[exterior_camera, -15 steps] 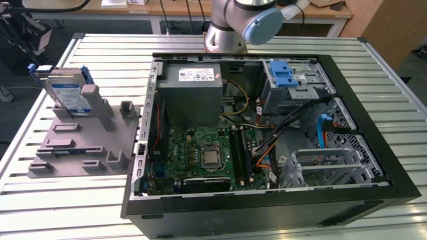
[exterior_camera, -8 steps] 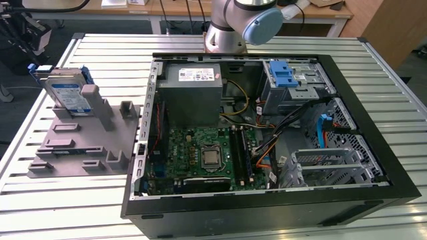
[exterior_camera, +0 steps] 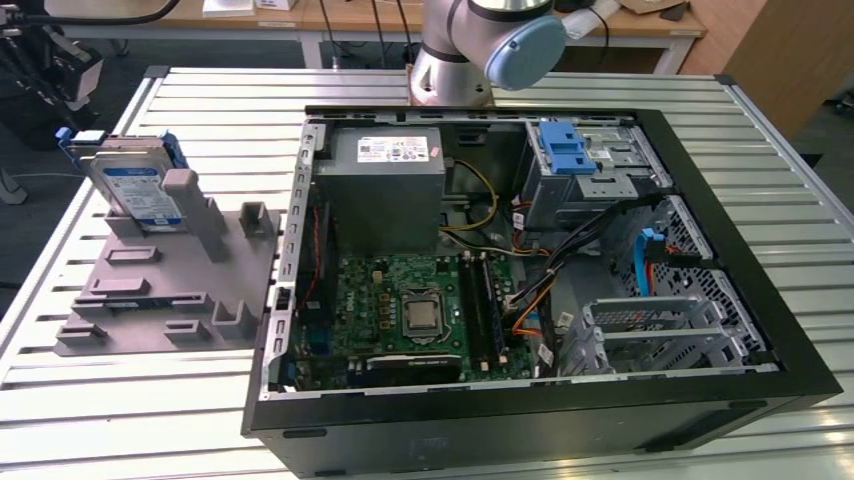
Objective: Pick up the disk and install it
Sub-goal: 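Pick up the disk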
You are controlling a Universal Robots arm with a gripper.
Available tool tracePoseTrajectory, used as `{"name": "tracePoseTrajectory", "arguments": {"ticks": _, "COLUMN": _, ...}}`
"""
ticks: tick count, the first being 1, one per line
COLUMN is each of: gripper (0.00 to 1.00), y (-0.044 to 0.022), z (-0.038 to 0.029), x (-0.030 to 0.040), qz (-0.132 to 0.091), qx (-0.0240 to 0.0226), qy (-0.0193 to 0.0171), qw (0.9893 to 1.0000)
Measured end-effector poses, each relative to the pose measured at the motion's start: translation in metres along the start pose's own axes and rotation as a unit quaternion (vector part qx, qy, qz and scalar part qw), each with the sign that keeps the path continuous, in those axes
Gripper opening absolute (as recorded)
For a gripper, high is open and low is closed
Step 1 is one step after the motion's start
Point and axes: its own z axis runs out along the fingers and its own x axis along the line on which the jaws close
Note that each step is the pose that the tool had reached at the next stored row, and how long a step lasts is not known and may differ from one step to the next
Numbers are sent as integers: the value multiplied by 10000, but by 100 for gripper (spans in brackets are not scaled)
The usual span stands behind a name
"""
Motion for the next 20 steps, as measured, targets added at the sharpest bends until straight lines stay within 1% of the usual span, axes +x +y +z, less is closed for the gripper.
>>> {"name": "tracePoseTrajectory", "arguments": {"ticks": 2, "gripper": 11, "y": 0, "z": 1, "x": -1, "qz": 97, "qx": -2, "qy": -4, "qw": 10000}}
{"name": "tracePoseTrajectory", "arguments": {"ticks": 3, "gripper": 11, "y": 0, "z": 3, "x": -1, "qz": 182, "qx": -5, "qy": -8, "qw": 9998}}
{"name": "tracePoseTrajectory", "arguments": {"ticks": 6, "gripper": 11, "y": 0, "z": 6, "x": -1, "qz": 456, "qx": -10, "qy": -19, "qw": 9990}}
{"name": "tracePoseTrajectory", "arguments": {"ticks": 9, "gripper": 11, "y": 0, "z": 7, "x": -1, "qz": 718, "qx": -16, "qy": -29, "qw": 9974}}
{"name": "tracePoseTrajectory", "arguments": {"ticks": 11, "gripper": 11, "y": 0, "z": 8, "x": -1, "qz": 886, "qx": -20, "qy": -36, "qw": 9961}}
{"name": "tracePoseTrajectory", "arguments": {"ticks": 13, "gripper": 11, "y": 0, "z": 9, "x": -1, "qz": 1049, "qx": -23, "qy": -42, "qw": 9945}}
{"name": "tracePoseTrajectory", "arguments": {"ticks": 14, "gripper": 11, "y": 0, "z": 9, "x": -1, "qz": 1106, "qx": -25, "qy": -44, "qw": 9939}}
{"name": "tracePoseTrajectory", "arguments": {"ticks": 15, "gripper": 11, "y": 0, "z": 9, "x": -1, "qz": 1138, "qx": -25, "qy": -46, "qw": 9935}}
{"name": "tracePoseTrajectory", "arguments": {"ticks": 17, "gripper": 11, "y": 0, "z": 9, "x": -1, "qz": 1160, "qx": -26, "qy": -47, "qw": 9932}}
{"name": "tracePoseTrajectory", "arguments": {"ticks": 20, "gripper": 11, "y": 0, "z": 9, "x": -1, "qz": 1166, "qx": -26, "qy": -47, "qw": 9932}}
